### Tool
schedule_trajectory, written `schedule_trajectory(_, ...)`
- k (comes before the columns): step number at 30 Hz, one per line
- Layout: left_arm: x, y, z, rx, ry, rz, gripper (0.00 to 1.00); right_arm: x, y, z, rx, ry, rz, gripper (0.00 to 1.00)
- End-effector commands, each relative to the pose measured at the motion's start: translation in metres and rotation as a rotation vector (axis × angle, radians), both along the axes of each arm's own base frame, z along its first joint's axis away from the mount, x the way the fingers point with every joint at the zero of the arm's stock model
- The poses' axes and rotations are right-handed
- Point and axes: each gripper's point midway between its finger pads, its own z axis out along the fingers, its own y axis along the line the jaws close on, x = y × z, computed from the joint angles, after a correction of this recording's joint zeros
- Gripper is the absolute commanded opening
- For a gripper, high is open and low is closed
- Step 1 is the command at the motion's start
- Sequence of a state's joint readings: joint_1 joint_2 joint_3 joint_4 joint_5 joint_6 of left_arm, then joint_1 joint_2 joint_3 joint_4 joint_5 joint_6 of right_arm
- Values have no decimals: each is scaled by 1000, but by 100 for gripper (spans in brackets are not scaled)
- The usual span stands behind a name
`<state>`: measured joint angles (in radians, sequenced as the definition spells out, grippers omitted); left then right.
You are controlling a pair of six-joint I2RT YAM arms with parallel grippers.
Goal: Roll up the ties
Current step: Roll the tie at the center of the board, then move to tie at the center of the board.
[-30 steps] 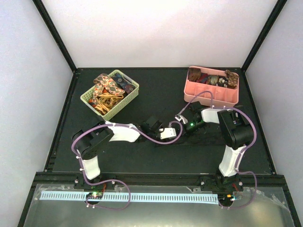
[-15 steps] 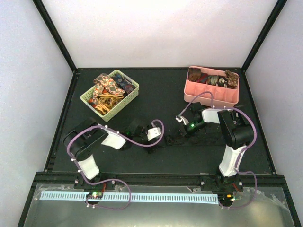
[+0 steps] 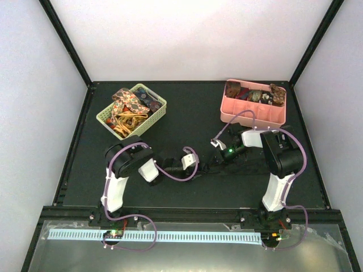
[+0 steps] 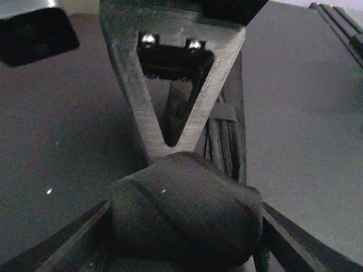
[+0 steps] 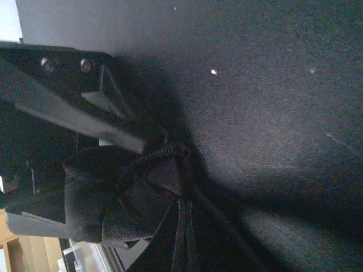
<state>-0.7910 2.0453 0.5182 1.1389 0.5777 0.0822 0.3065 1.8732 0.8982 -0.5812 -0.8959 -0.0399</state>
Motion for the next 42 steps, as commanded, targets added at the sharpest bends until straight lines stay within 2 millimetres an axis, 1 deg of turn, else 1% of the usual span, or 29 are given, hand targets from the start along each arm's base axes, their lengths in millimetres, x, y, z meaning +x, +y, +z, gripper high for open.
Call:
schedule_trajectory(1,-5,-18,21,-116,-23,-52,61,-9,-13,-24,-102,45,4,2)
schedule_trajectory(4,-3,-22,14,-94,-23,-54,52,-7,-11,-24,-94,46,3,2)
schedule_trajectory(9,-5,-22,-1,12,-42,-62,45,-4,-8,-23,-78,46,2,2)
schedule_trajectory(11,-9,-21,-6,78,-73,-79,40,-3,-6,-23,-66,52,0,2)
schedule_trajectory(12,-11,-19,-4,106,-95,-93,38,-2,-5,-23,-63,52,3,2)
schedule_trajectory(14,-16,-15,-7,173,-129,-121,34,2,-2,-23,-55,44,4,2)
schedule_trajectory(16,-17,-8,-12,264,-136,-133,29,5,2,-23,-41,40,10,2)
schedule_trajectory(17,-14,-5,-16,310,-135,-126,27,5,3,-23,-35,41,14,2)
schedule_trajectory(19,-11,3,-22,378,-132,-109,23,12,4,-15,-19,24,19,6)
schedule_trajectory(21,-13,9,-24,411,-153,-117,21,21,1,-3,-4,-1,-1,12)
schedule_trajectory(23,-10,13,-25,445,-162,-101,21,31,-6,12,7,-47,-18,18)
schedule_trajectory(25,-6,17,-29,491,-150,-87,21,33,-13,26,16,-76,-35,24)
schedule_trajectory(27,-6,20,-32,520,-147,-88,21,26,-18,36,28,-79,-39,29)
schedule_trajectory(29,-6,21,-33,536,-149,-85,20,14,-22,39,12,-52,-29,32)
schedule_trajectory(31,-6,21,-34,549,-139,-76,20,9,-30,36,-49,-22,-4,32)
schedule_trajectory(34,0,23,-37,574,-114,-37,20,13,-49,34,-122,-15,25,31)
schedule_trajectory(37,9,25,-42,597,-71,17,20,20,-72,34,-249,-122,147,29)
schedule_trajectory(39,10,26,-46,606,-55,33,19,14,-85,39,-294,-205,228,28)
schedule_trajectory(41,10,28,-46,605,-56,37,19,1,-99,40,-327,-252,274,23)
schedule_trajectory(42,9,28,-45,605,-56,37,19,-1,-105,44,-342,-268,279,21)
